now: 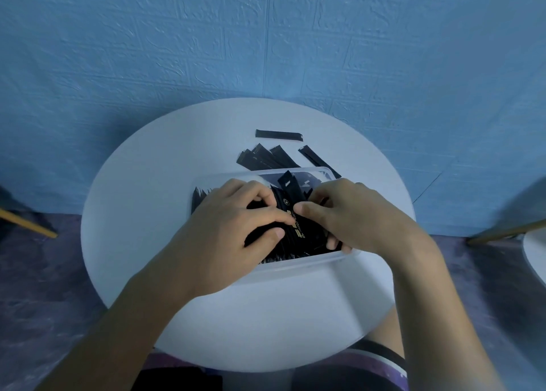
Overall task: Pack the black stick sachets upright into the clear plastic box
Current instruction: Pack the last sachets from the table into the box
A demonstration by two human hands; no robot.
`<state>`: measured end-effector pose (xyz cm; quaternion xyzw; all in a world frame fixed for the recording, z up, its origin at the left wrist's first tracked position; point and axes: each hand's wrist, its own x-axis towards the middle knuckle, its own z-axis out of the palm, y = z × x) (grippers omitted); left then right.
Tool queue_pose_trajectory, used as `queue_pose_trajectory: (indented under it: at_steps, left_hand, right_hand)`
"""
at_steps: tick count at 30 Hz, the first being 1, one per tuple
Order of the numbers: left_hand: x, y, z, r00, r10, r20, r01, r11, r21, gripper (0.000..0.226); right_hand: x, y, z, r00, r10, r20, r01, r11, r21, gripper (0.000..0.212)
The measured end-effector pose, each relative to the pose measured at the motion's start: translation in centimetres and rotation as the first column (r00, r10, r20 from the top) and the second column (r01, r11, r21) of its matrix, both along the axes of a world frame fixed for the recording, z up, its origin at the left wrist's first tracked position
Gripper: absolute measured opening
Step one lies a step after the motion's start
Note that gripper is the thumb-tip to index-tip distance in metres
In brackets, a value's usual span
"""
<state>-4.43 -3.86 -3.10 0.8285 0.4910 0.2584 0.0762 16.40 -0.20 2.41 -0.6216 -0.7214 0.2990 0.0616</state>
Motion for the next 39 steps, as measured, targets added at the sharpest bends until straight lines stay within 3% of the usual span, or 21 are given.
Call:
queue_pose_trajectory:
  at_steps: [8,22,25,27,29,33,39]
  left_hand:
    - [-0.1,0.0,0.0,1.0,-0.005,-0.003,0.005,1.0,0.007,0.036]
    - [-0.2,0.1,-0.2,0.998,-0.025,0.062,0.027,0.999,-0.023,0.038]
    - [-0.2,0.0,-0.1,0.997,-0.016,0.072,0.021,0.998,-0.065,0.04]
    - [-0.2,-0.1,0.1,0.997,-0.004,0.081,0.01,0.997,-0.078,0.04]
    - [-0.2,-0.3,0.2,0.996,0.0,0.087,0.007,0.997,-0.082,0.039]
    - [-0.3,-0.4,0.5,0.997,-0.016,0.081,0.022,0.996,-0.081,0.038]
    - [-0.4,-0.2,0.4,0.993,-0.027,0.115,0.033,0.998,-0.058,0.047]
  right_hand:
    - [-0.2,0.3,-0.1,0.997,0.007,-0.08,-0.009,1.0,-0.021,0.019]
    - [0.1,0.9,-0.7,0.99,0.04,-0.134,-0.056,0.991,-0.118,0.042]
    - [0.2,1.4,-0.7,0.982,0.031,-0.188,-0.051,0.994,-0.1,0.028]
    - [0.2,1.7,-0.5,0.952,0.022,-0.305,-0.057,0.993,-0.106,0.01]
    - [0.2,2.1,-0.5,0.923,0.019,-0.385,-0.08,0.986,-0.143,0.023]
    - [0.4,3.0,-0.4,0.923,0.098,-0.372,-0.18,0.965,-0.191,0.057]
    - [0.3,4.0,-0.1,0.914,0.191,-0.359,-0.296,0.918,-0.264,0.065]
